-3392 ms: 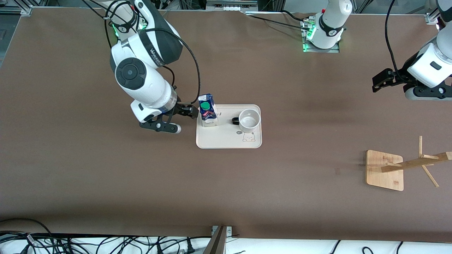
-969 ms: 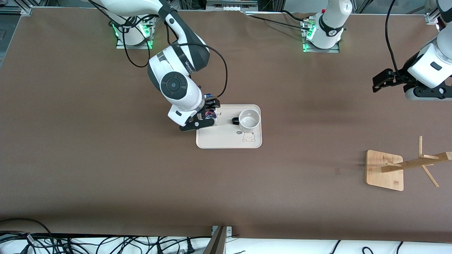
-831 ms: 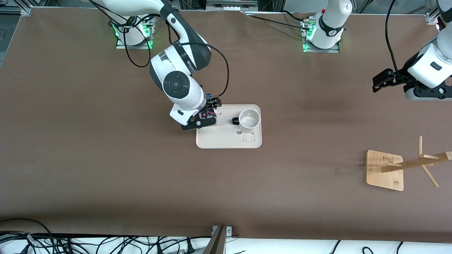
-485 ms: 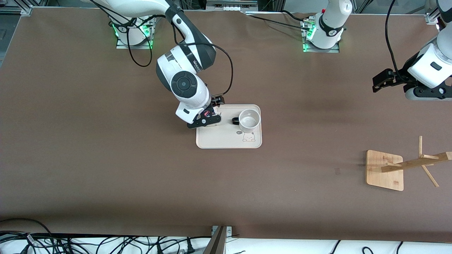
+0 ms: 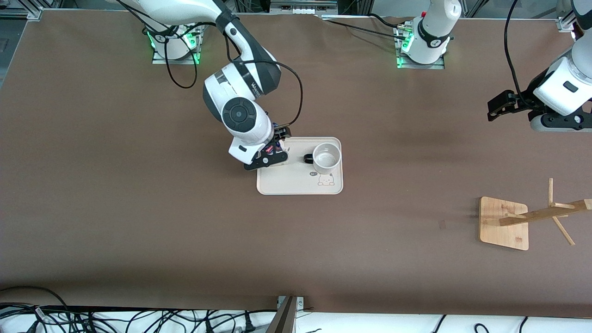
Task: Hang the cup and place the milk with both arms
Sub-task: 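Lift the milk carton off the tray with the right gripper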
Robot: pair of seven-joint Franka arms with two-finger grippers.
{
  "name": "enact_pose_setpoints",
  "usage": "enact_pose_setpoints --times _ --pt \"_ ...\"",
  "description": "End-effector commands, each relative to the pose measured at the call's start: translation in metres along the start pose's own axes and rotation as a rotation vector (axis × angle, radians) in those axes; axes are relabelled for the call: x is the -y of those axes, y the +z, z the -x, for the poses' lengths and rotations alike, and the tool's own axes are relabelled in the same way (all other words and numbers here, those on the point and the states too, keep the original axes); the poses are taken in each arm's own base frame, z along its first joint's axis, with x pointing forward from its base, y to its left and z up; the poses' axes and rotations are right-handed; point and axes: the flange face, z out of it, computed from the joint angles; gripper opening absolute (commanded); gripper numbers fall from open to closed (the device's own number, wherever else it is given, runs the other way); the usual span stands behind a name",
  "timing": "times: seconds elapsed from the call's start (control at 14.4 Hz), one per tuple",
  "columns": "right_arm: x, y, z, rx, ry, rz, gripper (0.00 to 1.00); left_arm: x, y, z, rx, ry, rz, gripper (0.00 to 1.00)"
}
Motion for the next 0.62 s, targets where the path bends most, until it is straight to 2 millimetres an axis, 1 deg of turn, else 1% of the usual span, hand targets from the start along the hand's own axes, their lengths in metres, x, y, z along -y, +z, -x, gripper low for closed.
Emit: enact_pose_setpoints --times 0.0,0.07,0.14,0.21,0.35,0.48,0.55 --pt "-0.008 -0.001 -0.001 0.012 -0.020 -0.020 0.83 -0.003 0.004 -0.003 0.057 0.017 0.019 1.00" --pt "-0.009 0.000 -0.001 0.013 -0.019 -0.019 0.52 -0.005 0.004 -0.004 0.057 0.011 0.053 1.00" --pt "-0.008 0.000 -0.001 0.013 -0.030 -0.018 0.35 -0.008 0.006 -0.007 0.063 0.014 0.059 1.00" --pt "-0.009 0.000 -0.001 0.013 -0.037 -0.019 0.26 -0.012 0.006 -0.007 0.065 0.022 0.058 1.00" --pt "-0.008 -0.001 -0.001 0.011 -0.040 -0.016 0.19 -0.019 0.006 -0.006 0.070 0.034 0.058 1.00" --pt "-0.006 -0.001 0.000 0.010 -0.042 -0.015 0.19 -0.027 0.006 -0.006 0.069 0.058 0.056 1.00" --pt "-0.005 -0.001 0.000 0.008 -0.042 -0.015 0.19 -0.038 0.005 -0.005 0.069 0.083 0.054 1.00"
